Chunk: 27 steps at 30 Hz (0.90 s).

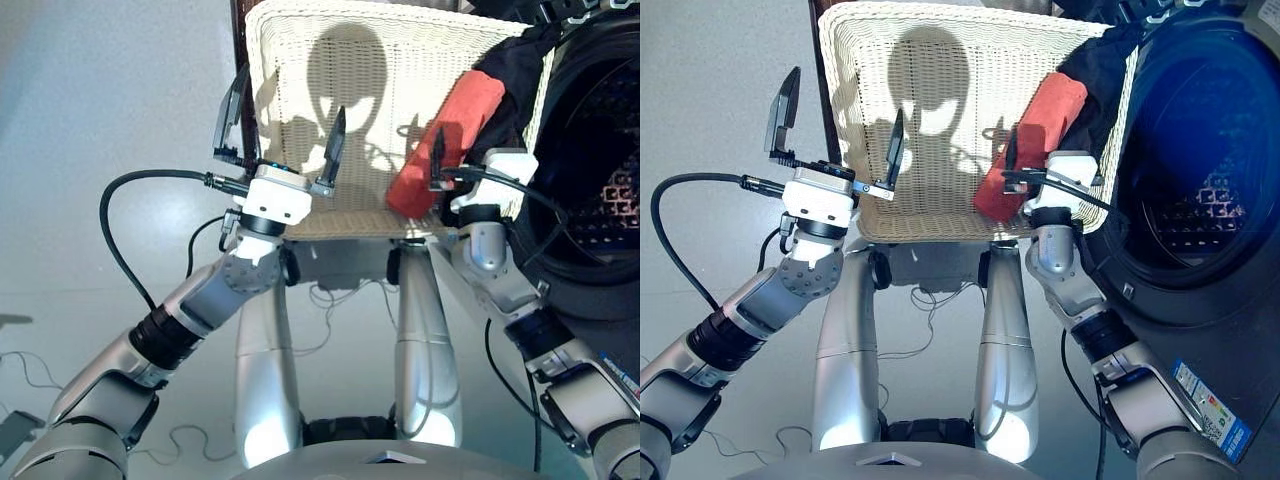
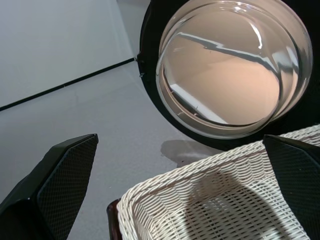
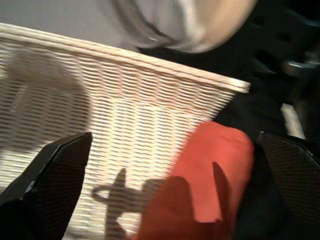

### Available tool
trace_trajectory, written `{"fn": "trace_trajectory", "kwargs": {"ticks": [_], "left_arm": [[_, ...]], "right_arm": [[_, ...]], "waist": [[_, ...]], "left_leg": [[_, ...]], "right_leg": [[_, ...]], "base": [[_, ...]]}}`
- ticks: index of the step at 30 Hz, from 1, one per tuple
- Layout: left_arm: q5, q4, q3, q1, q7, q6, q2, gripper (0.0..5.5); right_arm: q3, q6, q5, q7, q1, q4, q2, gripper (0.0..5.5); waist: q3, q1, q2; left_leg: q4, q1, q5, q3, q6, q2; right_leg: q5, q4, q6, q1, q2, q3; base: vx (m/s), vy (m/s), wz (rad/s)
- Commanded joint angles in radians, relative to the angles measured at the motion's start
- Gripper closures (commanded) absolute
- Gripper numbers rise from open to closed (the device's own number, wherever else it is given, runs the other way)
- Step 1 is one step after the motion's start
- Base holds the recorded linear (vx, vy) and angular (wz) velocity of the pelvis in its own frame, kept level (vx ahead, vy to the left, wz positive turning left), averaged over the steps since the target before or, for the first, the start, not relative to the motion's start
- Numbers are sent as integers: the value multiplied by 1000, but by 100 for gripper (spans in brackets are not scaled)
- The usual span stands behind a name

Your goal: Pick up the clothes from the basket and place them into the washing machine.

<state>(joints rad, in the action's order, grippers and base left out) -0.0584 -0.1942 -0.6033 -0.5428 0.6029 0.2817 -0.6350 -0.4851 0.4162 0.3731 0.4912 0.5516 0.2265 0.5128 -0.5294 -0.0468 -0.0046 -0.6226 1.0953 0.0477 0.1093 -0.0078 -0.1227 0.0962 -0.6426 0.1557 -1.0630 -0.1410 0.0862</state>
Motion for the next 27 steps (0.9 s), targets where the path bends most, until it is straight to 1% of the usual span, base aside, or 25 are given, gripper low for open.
{"fn": "trace_trajectory", "kwargs": {"ticks": [1, 6, 9, 10, 15, 21, 22, 27], "left_arm": [[-6, -94, -16, -20, -11, 66, 25, 0], [27, -93, -21, -25, -26, 73, 56, 0], [53, -88, -20, -29, -39, 78, 75, 0], [66, -86, -22, -32, -41, 79, 84, 0], [89, -68, -37, -51, -49, 69, 112, 0], [87, -62, -42, -67, -50, 60, 125, 0], [83, -61, -43, -70, -49, 54, 126, 0], [81, -57, -47, -79, -32, 48, 132, 0]], "right_arm": [[1, 0, 27, -7, 63, 19, -18, 0], [-10, -37, 73, -2, 162, 230, -87, 0], [7, -46, 141, -1, 230, 377, -134, 0], [26, -33, 199, 1, 245, 427, -161, 0], [78, -33, 331, -1, 316, 609, -215, 0], [110, -43, 382, 8, 346, 717, -243, 0], [117, -41, 395, 14, 352, 731, -246, 0], [156, -29, 479, 44, 377, 797, -276, 0]], "waist": [[9, 35, 42], [9, 50, 57], [9, 62, 69], [9, 67, 73], [9, 80, 86], [9, 91, 97], [9, 92, 99], [9, 95, 106]], "left_leg": [[40, -68, 29, 17, -60, -16], [43, -70, 29, 14, -62, -15], [45, -70, 29, 15, -63, -14], [44, -70, 30, 15, -63, -13], [47, -71, 32, 14, -64, -9], [48, -68, 34, 12, -65, -7], [47, -67, 35, 12, -65, -6], [48, -64, 38, 12, -65, -4]], "right_leg": [[-5, 18, -48, -18, 22, -6], [-5, 22, -51, -14, 20, -12], [-4, 25, -52, -12, 19, -14], [-4, 24, -53, -11, 19, -14], [-2, 28, -54, -8, 16, -19], [-2, 32, -55, -6, 14, -25], [-2, 31, -55, -7, 13, -26], [-1, 33, -56, -9, 13, -29]], "base": [[0, 0, 0], [0, 0, 0], [0, 0, 0], [0, 0, 0], [0, 0, 0], [0, 0, 0], [0, 0, 0], [0, 0, 0]]}}
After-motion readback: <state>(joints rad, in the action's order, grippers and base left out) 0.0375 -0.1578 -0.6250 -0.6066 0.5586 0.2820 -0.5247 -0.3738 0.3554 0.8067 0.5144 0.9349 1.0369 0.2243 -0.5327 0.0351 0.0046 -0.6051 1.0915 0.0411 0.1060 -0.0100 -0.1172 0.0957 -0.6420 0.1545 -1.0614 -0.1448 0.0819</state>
